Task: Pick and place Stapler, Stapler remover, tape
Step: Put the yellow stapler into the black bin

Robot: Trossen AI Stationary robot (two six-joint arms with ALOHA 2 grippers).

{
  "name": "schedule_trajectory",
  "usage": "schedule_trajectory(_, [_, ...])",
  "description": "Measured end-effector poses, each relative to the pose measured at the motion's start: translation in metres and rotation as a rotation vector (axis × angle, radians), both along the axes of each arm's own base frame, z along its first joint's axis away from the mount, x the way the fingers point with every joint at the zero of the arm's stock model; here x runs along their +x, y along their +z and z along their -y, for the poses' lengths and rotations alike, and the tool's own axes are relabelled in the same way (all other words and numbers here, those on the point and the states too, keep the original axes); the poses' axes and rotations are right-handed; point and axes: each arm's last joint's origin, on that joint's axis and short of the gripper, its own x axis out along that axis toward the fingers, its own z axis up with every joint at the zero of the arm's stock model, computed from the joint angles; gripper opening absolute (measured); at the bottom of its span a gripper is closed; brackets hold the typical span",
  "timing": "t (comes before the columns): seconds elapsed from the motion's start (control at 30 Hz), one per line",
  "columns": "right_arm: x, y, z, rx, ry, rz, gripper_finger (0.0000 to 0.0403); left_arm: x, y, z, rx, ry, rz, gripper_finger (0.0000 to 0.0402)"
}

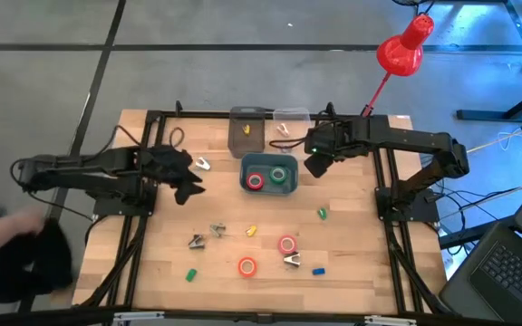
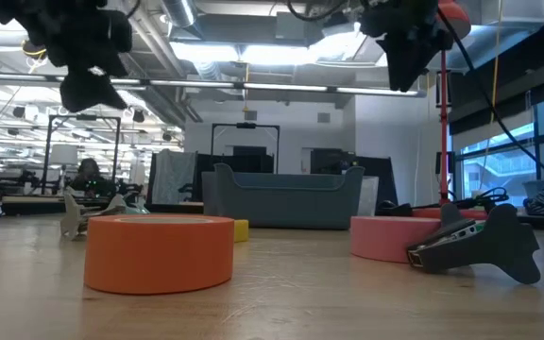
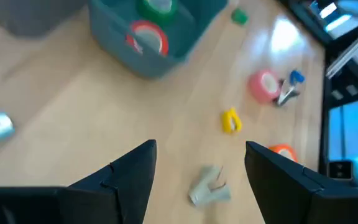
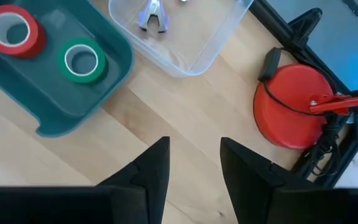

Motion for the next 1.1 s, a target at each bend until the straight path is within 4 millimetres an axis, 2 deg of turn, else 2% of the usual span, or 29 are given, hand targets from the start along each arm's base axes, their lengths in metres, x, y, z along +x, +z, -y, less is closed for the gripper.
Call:
schedule_trajectory(0.23, [0.0, 0.0, 0.0, -0.023, -0.01, 0.005, 0.0145, 0.039, -0.022, 0.023, -0.007, 0.011, -0.088, 0.0235])
schedule_trajectory(0.57, [0.0, 0.0, 0.002, -0.032, 0.058, -0.029, 0.0145, 0.099, -0.043, 0.065, -0.141, 0.002, 0.058, 0.0235])
schedule_trajectory(0.73, [-0.004, 0.0, 0.004, -0.032, 0.11, -0.095, 0.0145, 0.129, -0.037, 0.089, -0.129, -0.015, 0.044, 0.0235])
schedule_trajectory(0.87, [-0.006, -0.001, 0.005, -0.037, 0.153, -0.138, 0.0145, 0.151, -0.025, 0.099, -0.127, -0.006, 0.058, 0.0235])
schedule_trajectory(1.1, [-0.008, 0.001, 0.008, -0.116, 0.235, -0.201, 0.0145, 0.163, -0.009, 0.106, -0.033, 0.089, -0.149, 0.0235])
